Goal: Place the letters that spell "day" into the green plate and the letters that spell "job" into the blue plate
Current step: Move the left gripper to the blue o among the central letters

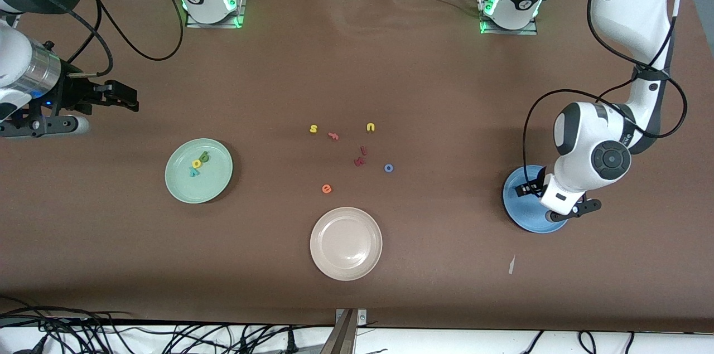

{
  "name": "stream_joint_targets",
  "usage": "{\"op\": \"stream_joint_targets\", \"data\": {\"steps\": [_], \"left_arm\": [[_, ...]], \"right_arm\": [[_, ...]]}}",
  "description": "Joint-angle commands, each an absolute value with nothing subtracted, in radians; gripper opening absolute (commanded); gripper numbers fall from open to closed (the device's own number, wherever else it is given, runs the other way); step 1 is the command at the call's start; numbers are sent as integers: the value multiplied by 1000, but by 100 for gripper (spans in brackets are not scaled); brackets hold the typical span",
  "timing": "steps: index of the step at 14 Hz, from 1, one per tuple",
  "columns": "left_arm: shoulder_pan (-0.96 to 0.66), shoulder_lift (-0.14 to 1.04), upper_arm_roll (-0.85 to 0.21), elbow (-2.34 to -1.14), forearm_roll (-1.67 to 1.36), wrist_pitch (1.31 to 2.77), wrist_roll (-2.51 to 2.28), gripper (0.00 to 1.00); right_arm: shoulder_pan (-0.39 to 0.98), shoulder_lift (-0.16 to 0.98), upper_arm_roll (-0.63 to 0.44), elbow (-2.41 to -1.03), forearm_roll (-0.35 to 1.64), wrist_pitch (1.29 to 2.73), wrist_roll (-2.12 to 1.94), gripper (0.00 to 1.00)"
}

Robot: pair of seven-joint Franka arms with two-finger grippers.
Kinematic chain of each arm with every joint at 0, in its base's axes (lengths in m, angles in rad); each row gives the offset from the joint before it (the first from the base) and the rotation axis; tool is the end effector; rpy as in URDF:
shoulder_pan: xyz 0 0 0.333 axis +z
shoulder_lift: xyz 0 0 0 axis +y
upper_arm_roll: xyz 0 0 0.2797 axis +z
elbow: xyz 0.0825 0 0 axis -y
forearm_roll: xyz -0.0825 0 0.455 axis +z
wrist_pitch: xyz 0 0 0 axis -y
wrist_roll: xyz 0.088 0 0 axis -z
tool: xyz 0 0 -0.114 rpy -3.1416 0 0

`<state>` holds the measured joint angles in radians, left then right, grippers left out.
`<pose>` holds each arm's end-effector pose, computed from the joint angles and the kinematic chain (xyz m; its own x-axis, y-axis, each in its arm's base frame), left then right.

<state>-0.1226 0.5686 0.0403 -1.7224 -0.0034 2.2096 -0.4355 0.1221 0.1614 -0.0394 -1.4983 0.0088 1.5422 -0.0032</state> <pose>0.6926 -0.0580 0.1657 0.9368 0.3436 -0.0653 0.3408 -0.9387 -0.0515 0.6584 0.0571 0.5141 0.9895 0.0852 -0.1171 0.0855 -0.9963 -0.0028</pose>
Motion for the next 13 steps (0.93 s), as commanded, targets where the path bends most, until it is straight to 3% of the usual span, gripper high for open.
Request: {"op": "stream_joint_targets", "data": {"steps": [1,4,8,13], "left_arm": [[-198,558,5,-1691,-12,2180,-695,100],[-320,603,-8,-1652,-12,2200,-1002,100],[-481,675,-5,-1657,2,2380,-1306,100],[-589,758,0,-1600,58,2393,-1518,100]], "right_arm": [[123,156,-40,-1497,28,1529,2,100],[121,156,-40,-1497,28,1531,2,100],[123,156,-40,-1500,28,1532,2,100],[123,156,-40,-1500,28,1532,2,100]]}}
